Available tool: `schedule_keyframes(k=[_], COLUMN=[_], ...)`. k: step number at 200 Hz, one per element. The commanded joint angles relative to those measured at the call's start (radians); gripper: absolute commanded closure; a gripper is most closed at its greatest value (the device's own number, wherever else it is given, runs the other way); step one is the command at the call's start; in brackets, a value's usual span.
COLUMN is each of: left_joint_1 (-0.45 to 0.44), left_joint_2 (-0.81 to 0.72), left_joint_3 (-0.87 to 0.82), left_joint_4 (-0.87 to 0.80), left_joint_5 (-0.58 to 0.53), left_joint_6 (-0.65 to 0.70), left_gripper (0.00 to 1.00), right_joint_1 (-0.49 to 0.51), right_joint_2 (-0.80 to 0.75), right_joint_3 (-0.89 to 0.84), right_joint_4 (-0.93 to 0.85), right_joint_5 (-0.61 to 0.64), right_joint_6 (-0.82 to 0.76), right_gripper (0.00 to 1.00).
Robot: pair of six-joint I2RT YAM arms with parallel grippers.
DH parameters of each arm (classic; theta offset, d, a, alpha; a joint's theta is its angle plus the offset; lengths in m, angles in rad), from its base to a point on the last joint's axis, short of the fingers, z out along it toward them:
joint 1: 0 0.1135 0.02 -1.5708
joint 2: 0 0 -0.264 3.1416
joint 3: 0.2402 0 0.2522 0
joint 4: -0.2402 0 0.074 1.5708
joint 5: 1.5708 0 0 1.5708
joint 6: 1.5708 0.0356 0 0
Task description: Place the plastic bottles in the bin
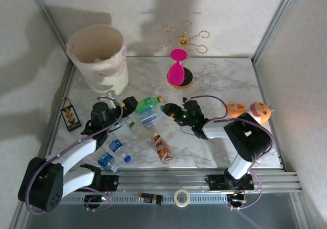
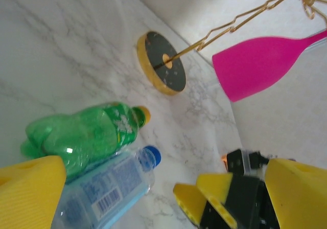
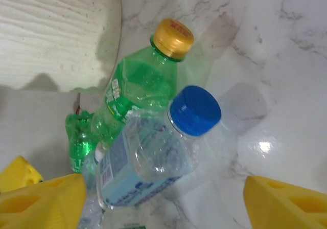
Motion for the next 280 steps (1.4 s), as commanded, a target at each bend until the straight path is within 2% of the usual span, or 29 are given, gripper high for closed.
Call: schedule_keyframes(k=[1,73,151,162,182,198,218,248,280], left_joint_1=[-0.029,-0.078,-0.107,-0.111,-0.114,-0.118,-0.12,-0.124,-0.139], left_joint_2=[-0.003,0.04,0.054,0.056,0.059,0.065,0.085,0.16,0.23], left_joint_3=[-0.023,-0.013,0.001,0.005,0.008,0.009,0.021,0.079,0.145], left_joint_4=[0.13,0.138,0.127,0.122,0.114,0.115,0.089,-0.036,-0.151], left_joint_5=[-0.032,-0.052,-0.073,-0.075,-0.08,-0.084,-0.097,-0.098,-0.095], left_joint_6=[-0.053,-0.037,-0.033,-0.03,-0.024,-0.02,0.002,0.093,0.175], left_gripper=[0.0,0.01,0.0,0.0,0.0,0.0,0.0,0.01,0.03], right_joint_1=[0.002,0.001,0.0,0.001,0.001,0.001,0.003,0.005,0.002], right_joint_2=[0.07,0.225,0.358,0.363,0.357,0.357,0.37,0.372,0.276], right_joint_3=[0.052,0.099,0.141,0.15,0.192,0.21,0.217,0.22,0.17], right_joint_4=[0.092,0.204,0.303,0.279,0.091,0.024,0.031,0.047,0.035], right_joint_5=[0.017,0.024,-0.004,0.006,0.073,0.107,0.104,0.095,0.14], right_joint_6=[0.028,0.057,0.119,0.117,0.099,0.083,0.097,0.09,0.025], right_gripper=[0.23,0.27,0.36,0.38,0.35,0.35,0.35,0.36,0.35])
